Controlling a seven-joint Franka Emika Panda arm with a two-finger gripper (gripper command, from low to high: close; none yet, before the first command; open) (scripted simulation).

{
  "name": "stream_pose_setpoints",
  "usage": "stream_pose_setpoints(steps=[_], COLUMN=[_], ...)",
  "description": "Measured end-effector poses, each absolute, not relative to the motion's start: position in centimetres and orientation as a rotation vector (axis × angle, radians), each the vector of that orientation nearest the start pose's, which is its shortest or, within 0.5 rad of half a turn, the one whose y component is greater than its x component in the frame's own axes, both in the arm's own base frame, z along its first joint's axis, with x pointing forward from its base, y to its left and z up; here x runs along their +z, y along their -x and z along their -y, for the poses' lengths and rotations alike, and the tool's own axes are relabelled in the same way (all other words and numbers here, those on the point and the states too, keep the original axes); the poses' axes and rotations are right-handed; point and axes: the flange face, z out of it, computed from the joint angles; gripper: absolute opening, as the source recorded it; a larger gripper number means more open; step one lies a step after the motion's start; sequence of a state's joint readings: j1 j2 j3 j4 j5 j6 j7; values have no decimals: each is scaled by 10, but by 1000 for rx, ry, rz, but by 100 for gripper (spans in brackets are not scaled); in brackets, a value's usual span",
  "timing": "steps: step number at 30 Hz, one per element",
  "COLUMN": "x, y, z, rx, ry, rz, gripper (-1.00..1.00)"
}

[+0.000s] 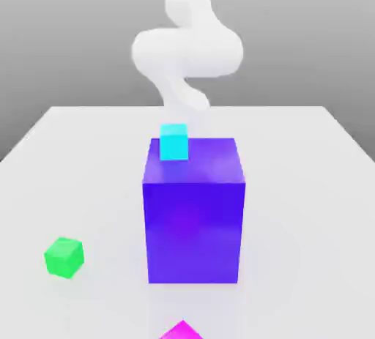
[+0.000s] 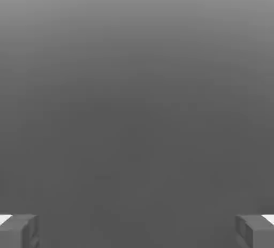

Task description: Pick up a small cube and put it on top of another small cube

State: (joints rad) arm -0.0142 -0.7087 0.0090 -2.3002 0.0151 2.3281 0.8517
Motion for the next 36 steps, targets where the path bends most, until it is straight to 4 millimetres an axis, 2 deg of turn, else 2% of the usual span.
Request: stream_pose_setpoints(steps=[4,8,12,16,23,28,33,34,36], x=[626,566,501,432,305,213,138,130,130], y=[-429,-470,-501,-523,-539,-531,-528,-527,-528], z=[2,3,3,4,6,8,8,8,8], rx=[-789,-650,-515,-385,-171,-31,0,0,-1], ry=[2422,2404,2378,2345,2269,2200,2184,2183,2183], rz=[-1273,-1423,-1575,-1732,-2010,-2212,-2258,-2259,-2259], gripper=[0,0,0,0,0,0,0,-100,-100])
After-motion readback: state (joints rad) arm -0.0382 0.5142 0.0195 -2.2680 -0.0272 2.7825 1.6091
